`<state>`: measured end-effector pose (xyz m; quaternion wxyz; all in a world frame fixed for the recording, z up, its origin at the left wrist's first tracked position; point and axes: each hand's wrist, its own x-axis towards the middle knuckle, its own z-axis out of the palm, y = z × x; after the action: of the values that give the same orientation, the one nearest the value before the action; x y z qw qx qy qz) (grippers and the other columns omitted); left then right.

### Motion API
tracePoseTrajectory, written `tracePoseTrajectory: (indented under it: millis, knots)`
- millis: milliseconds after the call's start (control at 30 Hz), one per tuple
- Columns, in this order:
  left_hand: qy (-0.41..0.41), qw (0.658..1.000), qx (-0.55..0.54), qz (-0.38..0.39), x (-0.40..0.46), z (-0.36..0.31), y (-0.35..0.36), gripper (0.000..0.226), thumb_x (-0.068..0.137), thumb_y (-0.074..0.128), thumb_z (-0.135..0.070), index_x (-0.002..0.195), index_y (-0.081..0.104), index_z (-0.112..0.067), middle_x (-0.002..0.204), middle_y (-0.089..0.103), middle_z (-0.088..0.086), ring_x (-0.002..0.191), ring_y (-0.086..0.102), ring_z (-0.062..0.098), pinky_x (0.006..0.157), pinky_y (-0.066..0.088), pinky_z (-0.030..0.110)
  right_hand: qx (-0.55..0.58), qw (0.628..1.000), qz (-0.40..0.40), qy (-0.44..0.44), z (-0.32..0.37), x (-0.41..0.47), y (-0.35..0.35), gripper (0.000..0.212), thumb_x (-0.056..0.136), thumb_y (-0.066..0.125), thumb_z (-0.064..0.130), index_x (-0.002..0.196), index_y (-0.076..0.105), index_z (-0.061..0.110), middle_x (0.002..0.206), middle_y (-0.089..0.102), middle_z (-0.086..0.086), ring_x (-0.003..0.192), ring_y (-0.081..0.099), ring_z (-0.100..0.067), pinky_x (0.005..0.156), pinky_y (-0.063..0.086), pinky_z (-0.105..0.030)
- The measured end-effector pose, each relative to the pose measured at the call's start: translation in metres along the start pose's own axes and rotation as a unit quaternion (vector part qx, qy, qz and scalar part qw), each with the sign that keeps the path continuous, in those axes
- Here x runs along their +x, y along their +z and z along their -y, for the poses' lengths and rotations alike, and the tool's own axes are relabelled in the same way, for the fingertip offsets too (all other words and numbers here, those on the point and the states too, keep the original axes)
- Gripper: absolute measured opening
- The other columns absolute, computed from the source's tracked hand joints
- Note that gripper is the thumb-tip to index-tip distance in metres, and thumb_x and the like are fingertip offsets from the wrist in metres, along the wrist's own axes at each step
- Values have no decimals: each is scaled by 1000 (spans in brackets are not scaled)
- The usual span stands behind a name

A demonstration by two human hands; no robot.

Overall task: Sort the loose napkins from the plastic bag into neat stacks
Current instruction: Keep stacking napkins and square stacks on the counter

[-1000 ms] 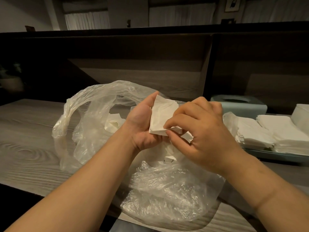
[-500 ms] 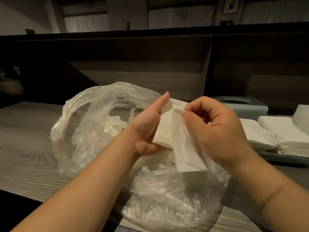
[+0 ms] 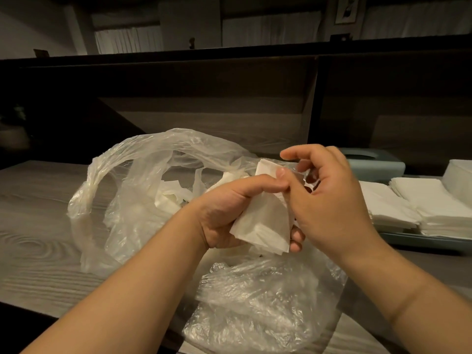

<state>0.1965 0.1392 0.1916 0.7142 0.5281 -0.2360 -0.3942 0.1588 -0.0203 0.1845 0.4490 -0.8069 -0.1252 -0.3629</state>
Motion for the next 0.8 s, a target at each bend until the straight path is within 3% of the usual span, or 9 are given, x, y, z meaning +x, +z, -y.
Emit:
tracePoseTrajectory:
  millis: [167,333,400,467,567,700,800]
  knots:
    - [20,998,-46,-48,-2,-3,3,23,84,67,-23,98,79,-10,95,73,16,82,73,29,76,63,45,-19,998,62,-17,-2,2,2,30,104,50,26,130,64,31,115,54,24,112,50,9,88,43,-8]
    - [8,991,-112,-79,0,-6,-1,43,79,72,-27,115,73,-3,103,71,19,86,72,33,84,61,50,10,997,78,17,-3,2,0,37,105,48,27,142,52,35,125,49,23,115,51,4,95,52,-26]
    - [17,983,-147,-105,1,-8,-3,46,82,68,-31,116,72,-2,105,71,20,90,71,34,89,58,49,20,998,56,26,-2,1,1,34,105,49,29,138,48,38,129,45,19,114,54,-5,90,56,-28]
    - [43,975,-185,-112,1,-10,-5,52,84,64,-35,122,72,-1,108,70,19,92,68,32,87,58,46,19,999,33,24,-1,1,1,25,104,51,27,125,47,39,128,45,14,114,51,-4,81,51,-13]
    - [90,956,-251,-122,1,-12,-11,64,88,62,-37,142,58,-3,111,67,15,90,67,29,87,55,44,0,999,41,22,0,3,-3,13,100,56,24,103,51,36,112,52,15,101,52,2,74,43,-7]
    - [133,930,-305,-154,1,-15,-17,63,88,62,-38,141,58,-4,107,67,13,84,66,28,86,53,41,-51,985,161,32,-2,5,-6,8,93,64,29,88,61,34,90,62,16,85,57,-1,66,48,-20]
    - [149,916,-334,-162,1,-16,-18,59,87,63,-38,136,60,-5,106,67,12,84,66,27,87,52,40,-139,953,270,14,-3,3,-6,8,86,68,40,93,63,37,99,58,21,94,52,2,84,44,-24]
